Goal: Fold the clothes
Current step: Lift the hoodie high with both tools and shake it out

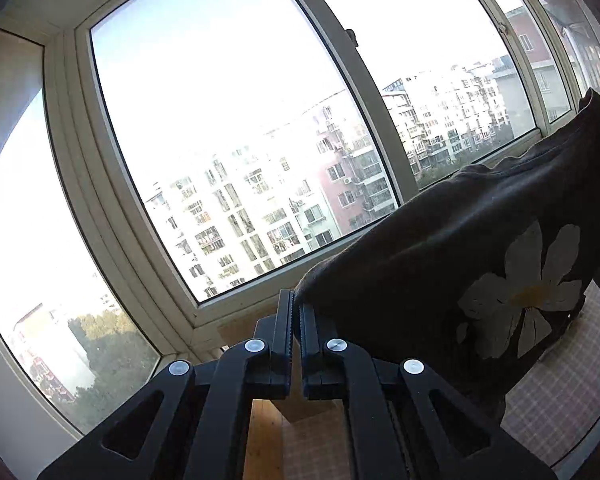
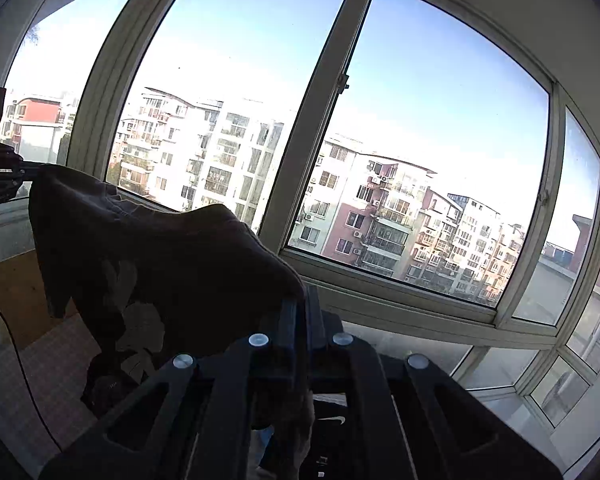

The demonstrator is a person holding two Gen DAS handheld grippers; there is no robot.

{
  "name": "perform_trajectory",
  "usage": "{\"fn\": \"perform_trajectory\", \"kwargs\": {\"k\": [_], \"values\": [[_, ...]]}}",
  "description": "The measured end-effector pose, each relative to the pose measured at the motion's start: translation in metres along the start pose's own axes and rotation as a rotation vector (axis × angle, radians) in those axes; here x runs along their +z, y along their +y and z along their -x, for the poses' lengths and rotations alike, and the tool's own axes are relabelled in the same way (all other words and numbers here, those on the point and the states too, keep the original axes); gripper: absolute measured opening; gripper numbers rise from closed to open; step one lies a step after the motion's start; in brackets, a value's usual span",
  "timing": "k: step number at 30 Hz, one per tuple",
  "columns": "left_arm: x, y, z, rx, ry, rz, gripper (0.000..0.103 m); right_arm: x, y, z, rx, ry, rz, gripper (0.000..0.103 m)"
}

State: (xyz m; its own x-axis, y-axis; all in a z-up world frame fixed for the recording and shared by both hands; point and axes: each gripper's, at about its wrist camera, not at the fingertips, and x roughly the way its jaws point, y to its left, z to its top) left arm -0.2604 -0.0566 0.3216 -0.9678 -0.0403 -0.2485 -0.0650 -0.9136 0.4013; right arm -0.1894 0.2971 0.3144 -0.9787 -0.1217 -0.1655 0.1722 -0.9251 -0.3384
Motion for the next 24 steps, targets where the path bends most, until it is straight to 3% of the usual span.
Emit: {"fn": "perform_trajectory", "kwargs": {"k": [6, 10, 12, 16, 18, 21, 24], "values": [[0.03, 0.017, 0.078, 0.111, -0.041, 0.042, 0.003, 0.048, -0.011, 0.084, 0.005, -0.133, 0.021, 0.003], [0.035, 0.008, 0.108, 0.168, -0.028, 0.02, 0.002, 0.054, -0.017, 0.115, 0.004, -0.149, 0.044, 0.003], [0.036, 0.005, 0.119, 0.242, -0.034, 0.006, 0.002, 0.052, -0.018, 0.121, 0.005, -0.144, 0.05, 0.003], [0.028, 0.004, 0.115, 0.163, 0.005, 0.049, 0.002, 0.036, -0.019, 0.124, 0.051, -0.108, 0.035, 0.003], [0.006, -0.014, 0.084, 0.159, 0.081, 0.01, 0.002, 0.018, -0.008, 0.1, 0.05, -0.054, 0.053, 0.003], [-0.055, -0.067, 0.032, 0.028, 0.226, -0.07, 0.002, -0.037, 0.018, 0.04, 0.079, 0.097, 0.094, 0.003], [-0.13, -0.13, -0.027, -0.162, 0.35, -0.126, 0.002, -0.112, 0.044, -0.023, 0.092, 0.273, 0.144, 0.003]]}}
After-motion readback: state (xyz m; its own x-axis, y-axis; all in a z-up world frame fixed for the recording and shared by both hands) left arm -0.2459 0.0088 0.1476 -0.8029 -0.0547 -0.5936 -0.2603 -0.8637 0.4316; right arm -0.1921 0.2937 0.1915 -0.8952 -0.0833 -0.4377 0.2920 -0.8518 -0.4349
